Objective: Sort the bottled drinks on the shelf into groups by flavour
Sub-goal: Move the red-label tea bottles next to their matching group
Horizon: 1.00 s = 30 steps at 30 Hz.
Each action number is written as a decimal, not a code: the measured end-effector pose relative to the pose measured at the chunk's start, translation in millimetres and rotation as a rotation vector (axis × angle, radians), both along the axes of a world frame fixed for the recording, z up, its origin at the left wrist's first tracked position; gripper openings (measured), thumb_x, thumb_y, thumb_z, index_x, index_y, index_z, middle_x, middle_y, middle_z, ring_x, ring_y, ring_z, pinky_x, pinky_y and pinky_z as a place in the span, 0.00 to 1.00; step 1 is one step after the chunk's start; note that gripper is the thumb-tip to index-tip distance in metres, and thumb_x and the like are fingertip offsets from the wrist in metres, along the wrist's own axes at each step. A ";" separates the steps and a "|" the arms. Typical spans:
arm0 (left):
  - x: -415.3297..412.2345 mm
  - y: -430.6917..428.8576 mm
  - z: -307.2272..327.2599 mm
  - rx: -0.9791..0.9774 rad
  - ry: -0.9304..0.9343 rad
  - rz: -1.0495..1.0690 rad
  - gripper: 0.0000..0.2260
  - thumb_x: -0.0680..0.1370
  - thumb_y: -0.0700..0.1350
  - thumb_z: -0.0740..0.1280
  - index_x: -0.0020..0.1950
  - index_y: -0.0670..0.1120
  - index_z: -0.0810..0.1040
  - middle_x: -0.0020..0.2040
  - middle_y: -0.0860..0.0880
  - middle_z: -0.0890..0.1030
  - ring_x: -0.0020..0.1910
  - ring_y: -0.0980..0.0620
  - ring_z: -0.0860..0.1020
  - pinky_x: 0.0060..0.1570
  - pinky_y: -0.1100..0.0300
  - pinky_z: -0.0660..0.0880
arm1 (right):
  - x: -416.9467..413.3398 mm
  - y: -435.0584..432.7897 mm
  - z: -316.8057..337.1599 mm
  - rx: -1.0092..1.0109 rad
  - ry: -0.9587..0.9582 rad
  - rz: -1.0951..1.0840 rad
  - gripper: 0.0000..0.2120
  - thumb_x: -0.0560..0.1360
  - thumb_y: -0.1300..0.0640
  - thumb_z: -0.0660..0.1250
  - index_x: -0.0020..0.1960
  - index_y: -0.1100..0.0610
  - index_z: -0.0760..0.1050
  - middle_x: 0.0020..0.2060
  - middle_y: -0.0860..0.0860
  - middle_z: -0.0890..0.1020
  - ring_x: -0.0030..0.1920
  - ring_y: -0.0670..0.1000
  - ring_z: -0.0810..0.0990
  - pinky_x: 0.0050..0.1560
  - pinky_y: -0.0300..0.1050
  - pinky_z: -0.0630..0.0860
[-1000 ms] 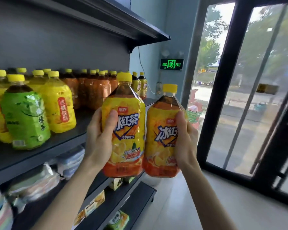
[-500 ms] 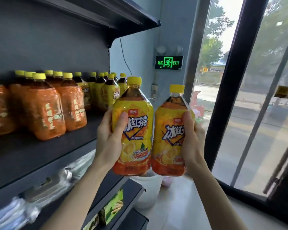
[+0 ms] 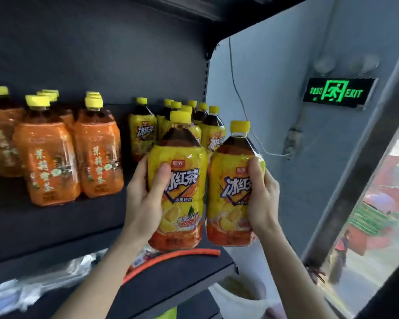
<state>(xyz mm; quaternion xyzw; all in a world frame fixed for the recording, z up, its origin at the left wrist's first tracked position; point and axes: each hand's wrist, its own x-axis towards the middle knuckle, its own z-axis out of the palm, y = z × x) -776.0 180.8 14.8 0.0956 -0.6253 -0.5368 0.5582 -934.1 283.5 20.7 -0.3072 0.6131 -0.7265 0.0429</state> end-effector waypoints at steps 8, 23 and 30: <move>-24.6 -73.1 -1.8 -0.052 -0.025 0.282 0.16 0.74 0.59 0.61 0.60 0.60 0.73 0.55 0.52 0.81 0.55 0.50 0.80 0.50 0.52 0.79 | -36.8 -100.7 -1.5 -0.060 -0.003 0.249 0.31 0.67 0.32 0.62 0.53 0.58 0.79 0.45 0.53 0.86 0.45 0.51 0.85 0.48 0.50 0.81; -52.8 -114.6 -27.1 -0.099 -0.261 0.484 0.31 0.74 0.66 0.58 0.73 0.53 0.58 0.65 0.52 0.72 0.63 0.59 0.73 0.57 0.63 0.73 | -70.0 -160.3 -12.9 -0.069 0.110 0.360 0.30 0.70 0.30 0.56 0.48 0.56 0.75 0.48 0.59 0.81 0.51 0.60 0.78 0.55 0.62 0.74; -71.7 -90.9 -38.0 0.160 -0.195 0.567 0.28 0.74 0.53 0.65 0.72 0.49 0.60 0.60 0.54 0.74 0.56 0.66 0.76 0.47 0.72 0.75 | -85.6 -163.4 -13.4 -0.094 0.113 0.403 0.27 0.70 0.30 0.58 0.40 0.55 0.73 0.43 0.62 0.80 0.47 0.63 0.77 0.50 0.63 0.74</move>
